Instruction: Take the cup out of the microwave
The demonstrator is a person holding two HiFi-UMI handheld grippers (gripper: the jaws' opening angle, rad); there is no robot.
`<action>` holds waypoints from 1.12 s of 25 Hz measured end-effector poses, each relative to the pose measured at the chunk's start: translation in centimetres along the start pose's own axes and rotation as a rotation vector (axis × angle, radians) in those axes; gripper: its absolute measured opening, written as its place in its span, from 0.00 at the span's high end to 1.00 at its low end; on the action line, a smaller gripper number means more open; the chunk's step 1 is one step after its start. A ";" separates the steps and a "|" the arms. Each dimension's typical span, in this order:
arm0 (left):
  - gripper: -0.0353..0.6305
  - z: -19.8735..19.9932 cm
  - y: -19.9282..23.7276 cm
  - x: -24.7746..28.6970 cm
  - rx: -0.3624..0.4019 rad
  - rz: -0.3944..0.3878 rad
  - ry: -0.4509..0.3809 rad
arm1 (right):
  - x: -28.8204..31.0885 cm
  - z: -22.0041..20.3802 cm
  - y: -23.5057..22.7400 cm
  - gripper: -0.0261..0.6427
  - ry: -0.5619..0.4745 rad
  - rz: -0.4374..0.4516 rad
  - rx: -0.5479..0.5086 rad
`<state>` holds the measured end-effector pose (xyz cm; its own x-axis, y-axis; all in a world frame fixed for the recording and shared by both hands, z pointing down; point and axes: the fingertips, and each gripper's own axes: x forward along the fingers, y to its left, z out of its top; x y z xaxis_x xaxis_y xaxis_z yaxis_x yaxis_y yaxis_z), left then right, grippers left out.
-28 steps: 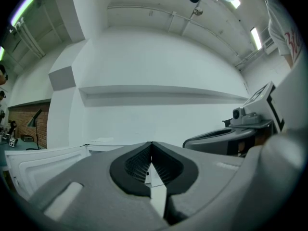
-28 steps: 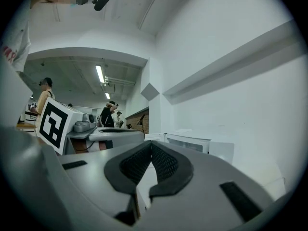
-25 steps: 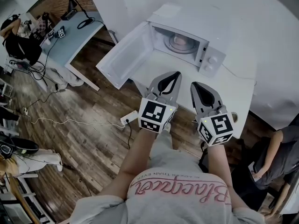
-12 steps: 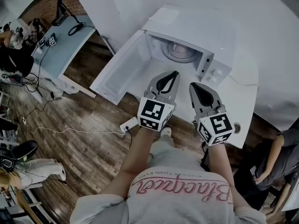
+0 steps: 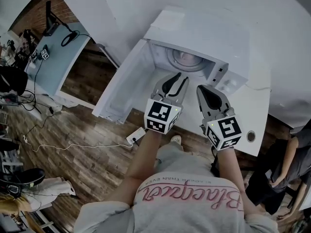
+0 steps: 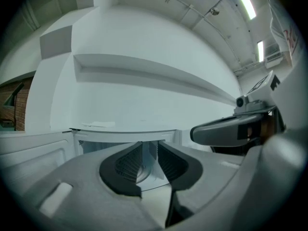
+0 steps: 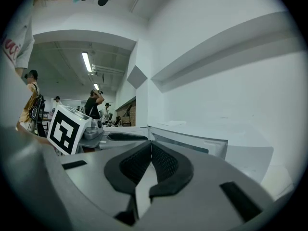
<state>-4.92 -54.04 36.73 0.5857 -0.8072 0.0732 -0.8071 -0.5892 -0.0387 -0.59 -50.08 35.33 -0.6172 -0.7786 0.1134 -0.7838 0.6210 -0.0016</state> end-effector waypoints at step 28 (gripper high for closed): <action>0.82 -5.5 4.8 6.4 -0.059 -0.023 0.011 | 2.5 -4.0 -2.9 0.94 0.053 -0.096 0.046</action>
<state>-5.44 -61.88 42.51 0.6036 -0.7928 0.0848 -0.7966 -0.6042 0.0217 0.43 -53.53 39.59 -0.5352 -0.8280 0.1672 -0.8424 0.5377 -0.0337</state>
